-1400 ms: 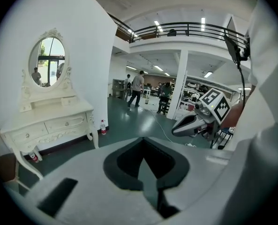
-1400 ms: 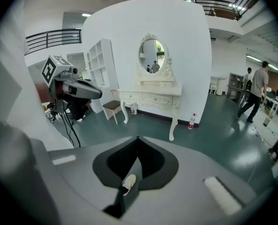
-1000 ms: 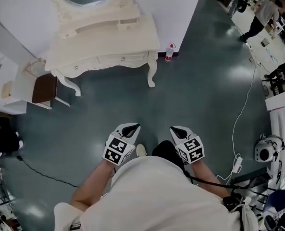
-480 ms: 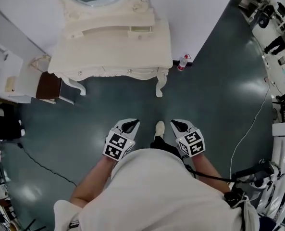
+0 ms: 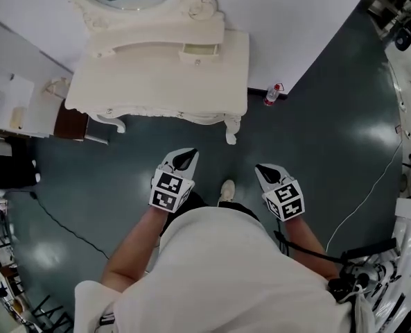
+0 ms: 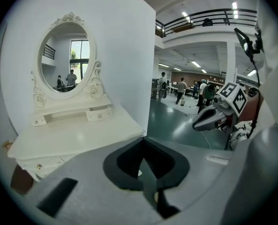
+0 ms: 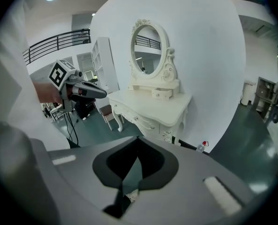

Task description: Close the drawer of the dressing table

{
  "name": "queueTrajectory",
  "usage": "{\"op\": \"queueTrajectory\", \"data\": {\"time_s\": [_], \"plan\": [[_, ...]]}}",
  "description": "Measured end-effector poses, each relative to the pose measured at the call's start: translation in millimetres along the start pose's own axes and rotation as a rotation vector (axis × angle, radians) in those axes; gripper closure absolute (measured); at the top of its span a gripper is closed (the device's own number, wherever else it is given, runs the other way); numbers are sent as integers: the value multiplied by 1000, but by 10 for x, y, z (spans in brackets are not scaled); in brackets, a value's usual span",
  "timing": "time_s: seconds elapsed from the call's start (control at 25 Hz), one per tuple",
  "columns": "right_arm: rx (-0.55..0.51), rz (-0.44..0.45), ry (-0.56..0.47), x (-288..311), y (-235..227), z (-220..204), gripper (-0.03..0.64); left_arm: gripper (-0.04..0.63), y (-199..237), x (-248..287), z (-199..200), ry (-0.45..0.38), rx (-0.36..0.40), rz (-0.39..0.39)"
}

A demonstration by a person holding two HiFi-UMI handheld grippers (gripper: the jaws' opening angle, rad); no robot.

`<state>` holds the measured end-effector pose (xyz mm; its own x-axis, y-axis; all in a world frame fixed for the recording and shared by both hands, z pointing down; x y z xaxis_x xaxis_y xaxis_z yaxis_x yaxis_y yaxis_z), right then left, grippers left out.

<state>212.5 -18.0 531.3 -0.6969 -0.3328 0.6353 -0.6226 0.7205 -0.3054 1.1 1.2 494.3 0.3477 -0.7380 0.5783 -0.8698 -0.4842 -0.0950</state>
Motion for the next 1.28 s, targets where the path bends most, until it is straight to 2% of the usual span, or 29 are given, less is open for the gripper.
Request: {"op": "queueTrajectory", "data": {"time_s": [0.32,0.52,0.76,1.0,1.28], "plan": [[48,-12,-6,170,-405,246,615,552,598,684,127,42,-51,60],[93,-79,-8,284,-720,436,615,540,1127,1222,197,51,-67,89],[156,-167,-21,509,-1032,904,615,532,1908,1859,298,66,-93,116],[177,-199,3,890,-1193,1347,615,517,2511,2410,311,98,-112,113],[215,-232,34,1172,-1280,1618,615,485,2931,2912,228,135,-155,97]]}}
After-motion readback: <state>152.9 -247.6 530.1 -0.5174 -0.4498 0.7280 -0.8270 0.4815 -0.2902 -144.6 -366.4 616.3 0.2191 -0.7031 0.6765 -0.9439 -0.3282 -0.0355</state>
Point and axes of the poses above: the fingertips, and each gripper's own axes: x forward along the fingers, y to its left, z out of its top, the point moved 3 cm from there along -x, backward along the fingers, and after that the axes turned 12 degrees about x, right-handed, at the moved point
